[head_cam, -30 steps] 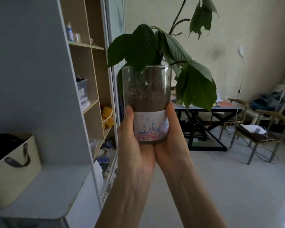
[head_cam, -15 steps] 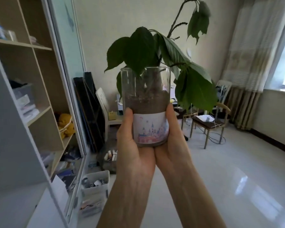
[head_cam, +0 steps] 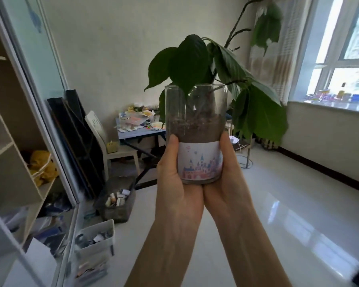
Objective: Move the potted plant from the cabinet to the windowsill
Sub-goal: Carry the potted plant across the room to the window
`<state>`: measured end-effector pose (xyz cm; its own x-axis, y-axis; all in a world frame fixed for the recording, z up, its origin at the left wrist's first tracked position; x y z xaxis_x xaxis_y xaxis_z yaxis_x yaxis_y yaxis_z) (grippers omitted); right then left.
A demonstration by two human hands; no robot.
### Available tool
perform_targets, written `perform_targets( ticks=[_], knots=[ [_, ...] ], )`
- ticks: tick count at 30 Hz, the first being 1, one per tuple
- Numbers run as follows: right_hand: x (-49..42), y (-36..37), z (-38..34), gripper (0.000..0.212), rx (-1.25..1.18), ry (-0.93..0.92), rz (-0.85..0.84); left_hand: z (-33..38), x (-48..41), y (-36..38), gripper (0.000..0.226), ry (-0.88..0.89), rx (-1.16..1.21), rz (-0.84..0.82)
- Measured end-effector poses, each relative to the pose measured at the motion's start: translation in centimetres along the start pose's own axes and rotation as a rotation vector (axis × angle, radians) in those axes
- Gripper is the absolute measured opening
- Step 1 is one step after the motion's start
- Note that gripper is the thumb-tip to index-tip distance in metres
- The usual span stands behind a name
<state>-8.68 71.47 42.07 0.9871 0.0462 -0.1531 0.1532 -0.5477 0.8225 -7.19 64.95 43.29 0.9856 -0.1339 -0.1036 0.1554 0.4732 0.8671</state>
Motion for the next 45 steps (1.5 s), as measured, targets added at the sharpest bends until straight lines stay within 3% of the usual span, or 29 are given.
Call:
perform_targets(
  ticks=[8,15,17,21,26,33,45],
  knots=[
    [0.2,-2.8,-2.5,0.083,0.004,-0.075,0.022,-3.2,-0.5,1.7,0.049,-0.093,0.053,0.012],
    [0.4,-4.1,-4.2,0.080,0.045,-0.106,0.130,-5.0,-1.5,2.2,0.052,-0.169,0.084,0.003],
    [0.3,-5.6,-5.3,0.079,0.030,-0.201,0.180,-6.5,-2.3,2.7,0.055,-0.299,0.084,-0.040],
    [-0.1,-6.4,-6.0,0.075,-0.020,-0.235,0.195,-7.7,-3.7,2.6,0.055,-0.339,0.077,-0.045],
    [-1.4,-7.8,-7.3,0.073,-0.019,-0.341,0.257,-9.4,-6.3,2.7,0.063,-0.520,0.134,-0.118],
    [-3.9,-9.5,-9.4,0.081,0.091,-0.460,0.364,-10.8,-10.1,3.6,0.052,-0.581,0.145,-0.178],
    [-7.4,-11.8,-9.3,0.079,0.069,-0.597,0.434,-13.3,-15.7,2.0,0.066,-0.748,0.132,-0.258]
  ],
)
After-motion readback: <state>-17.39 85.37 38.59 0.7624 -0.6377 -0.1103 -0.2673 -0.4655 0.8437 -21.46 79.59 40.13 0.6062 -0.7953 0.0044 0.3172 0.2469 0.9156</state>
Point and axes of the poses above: each hand's wrist, its own x-axis away from the middle knuckle, its own y-axis out of the palm, z = x × y, the point moved 1 cm from there along -x, towards the middle knuckle, and after that the axes turned 4 degrees about -z, right-handed, at the moved point
